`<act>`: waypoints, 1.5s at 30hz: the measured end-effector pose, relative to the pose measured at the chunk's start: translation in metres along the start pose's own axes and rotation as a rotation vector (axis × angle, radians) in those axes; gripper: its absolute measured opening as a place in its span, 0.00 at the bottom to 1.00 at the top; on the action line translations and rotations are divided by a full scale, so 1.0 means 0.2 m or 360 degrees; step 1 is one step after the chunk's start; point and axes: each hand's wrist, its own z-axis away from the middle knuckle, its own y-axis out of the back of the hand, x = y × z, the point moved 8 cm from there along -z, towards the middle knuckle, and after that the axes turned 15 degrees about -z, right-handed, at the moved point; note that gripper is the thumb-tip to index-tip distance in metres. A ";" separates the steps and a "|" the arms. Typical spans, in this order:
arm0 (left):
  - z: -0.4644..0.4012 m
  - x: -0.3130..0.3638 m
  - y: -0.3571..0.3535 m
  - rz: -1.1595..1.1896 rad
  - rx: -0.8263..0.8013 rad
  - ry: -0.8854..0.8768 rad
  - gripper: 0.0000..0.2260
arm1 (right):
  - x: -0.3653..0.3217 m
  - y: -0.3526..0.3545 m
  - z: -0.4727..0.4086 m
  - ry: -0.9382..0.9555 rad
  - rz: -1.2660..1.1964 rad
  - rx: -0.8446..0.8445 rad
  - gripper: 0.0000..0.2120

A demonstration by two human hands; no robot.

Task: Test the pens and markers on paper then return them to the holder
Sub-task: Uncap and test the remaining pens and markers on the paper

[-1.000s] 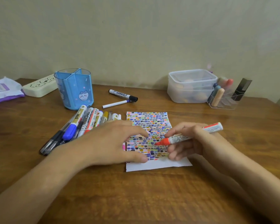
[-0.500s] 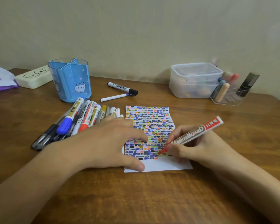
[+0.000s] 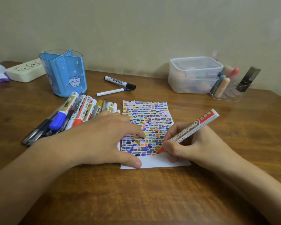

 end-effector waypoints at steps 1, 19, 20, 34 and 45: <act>0.00 0.00 0.00 -0.0001 0.0007 0.0001 0.32 | 0.00 0.00 0.00 -0.0004 0.0014 -0.0007 0.03; 0.00 0.01 0.01 -0.0026 0.0012 0.0014 0.32 | -0.01 -0.02 -0.01 0.0051 0.0197 -0.0011 0.04; 0.00 0.01 0.02 -0.0027 0.0008 0.0014 0.32 | -0.01 -0.01 -0.01 0.0057 0.0219 0.0012 0.04; 0.00 0.01 0.01 -0.0035 0.0003 -0.0005 0.31 | -0.01 0.02 -0.01 0.0013 0.0108 0.0050 0.04; 0.01 0.02 0.02 -0.0054 0.0015 -0.0014 0.31 | -0.02 -0.01 0.00 0.0068 0.0154 0.0026 0.04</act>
